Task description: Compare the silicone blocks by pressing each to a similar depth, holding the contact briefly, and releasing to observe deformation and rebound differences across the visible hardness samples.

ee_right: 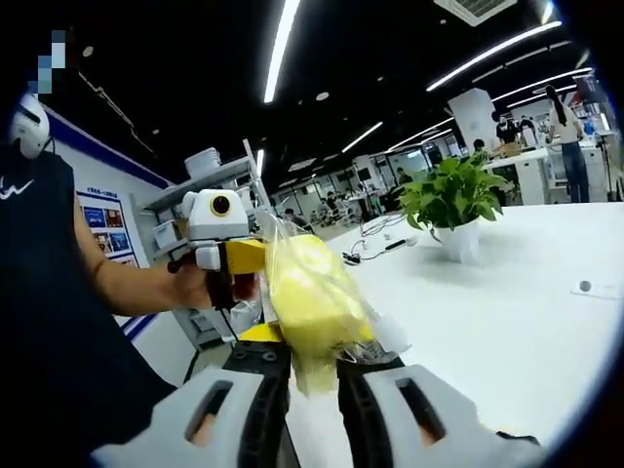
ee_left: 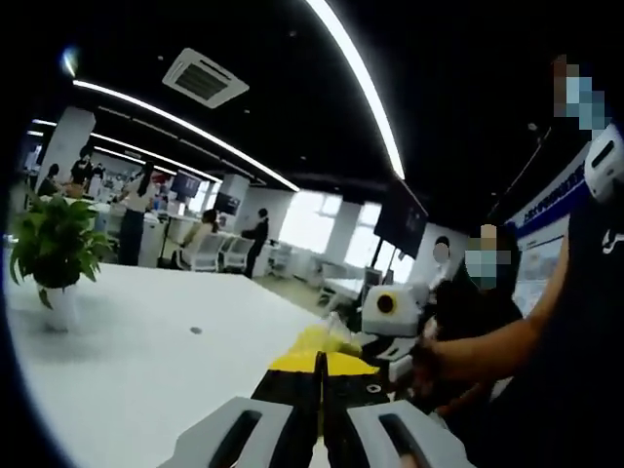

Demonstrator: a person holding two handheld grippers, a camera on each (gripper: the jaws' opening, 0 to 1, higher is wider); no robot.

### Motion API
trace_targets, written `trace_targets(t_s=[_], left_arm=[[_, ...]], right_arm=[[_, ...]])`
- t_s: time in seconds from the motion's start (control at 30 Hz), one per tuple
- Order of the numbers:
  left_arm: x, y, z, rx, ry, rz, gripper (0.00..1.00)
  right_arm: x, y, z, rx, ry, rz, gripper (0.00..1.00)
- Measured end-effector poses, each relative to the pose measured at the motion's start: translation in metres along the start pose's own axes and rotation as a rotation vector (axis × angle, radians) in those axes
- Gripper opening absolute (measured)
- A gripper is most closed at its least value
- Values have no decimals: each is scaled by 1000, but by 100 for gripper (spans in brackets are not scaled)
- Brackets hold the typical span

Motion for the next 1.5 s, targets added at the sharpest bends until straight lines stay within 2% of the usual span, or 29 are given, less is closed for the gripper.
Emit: trace_targets(t_s=[0.13,0.27,0.3,0.33,0.4,0.5,0.57,0.67,0.7,0.77,0.87,1.0,1.23,1.43,1.5], left_arm=[[-2,-3,0,15,2,-12,0],[-3,-5,0,21,2,-31,0],[-3,-5,0,21,3,-32,0],[-3,-6,0,21,3,-36,0],[-4,-7,0,27,5,-50,0],[-7,-8,-2,33,-3,-62,0],[-11,-8,-4,38,-13,-79,0],[-20,-6,-9,46,-29,-111,0],[-21,-6,-10,47,-29,-118,0],[-24,-4,-13,45,-39,-121,0],[-32,2,-17,38,-54,-141,0],[-43,15,-24,47,-86,-222,0],[-58,47,-30,18,-108,-316,0],[-67,71,-25,-14,-113,-385,0],[-68,77,-24,-32,-113,-395,0]], right_arm=[[4,-5,-5,49,60,-36,45],[15,-14,-17,99,180,-104,87],[18,-15,-21,105,211,-108,94],[20,-18,-26,116,232,-117,96],[22,-20,-45,103,280,-132,96],[31,-18,-63,63,361,-171,97],[33,-19,-80,83,409,-227,97],[35,-14,-107,114,467,-222,97],[38,-8,-117,102,506,-227,97],[45,7,-137,26,619,-262,97],[42,22,-156,50,646,-234,97],[38,46,-180,47,697,-202,97],[35,83,-201,27,733,-152,97],[39,106,-207,-36,753,-95,97],[39,109,-208,-30,757,-81,97]])
Point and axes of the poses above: the point that each gripper's makers call its tool centre point, and the gripper's own axes: z roughly forward along the fingers, x roughly to its right, y roughly out of its underside, the point moved 6 cm from there along -z, roughly backward along the fingers, and after that the axes turned 5 degrees about -y, right-handed, at the moved point
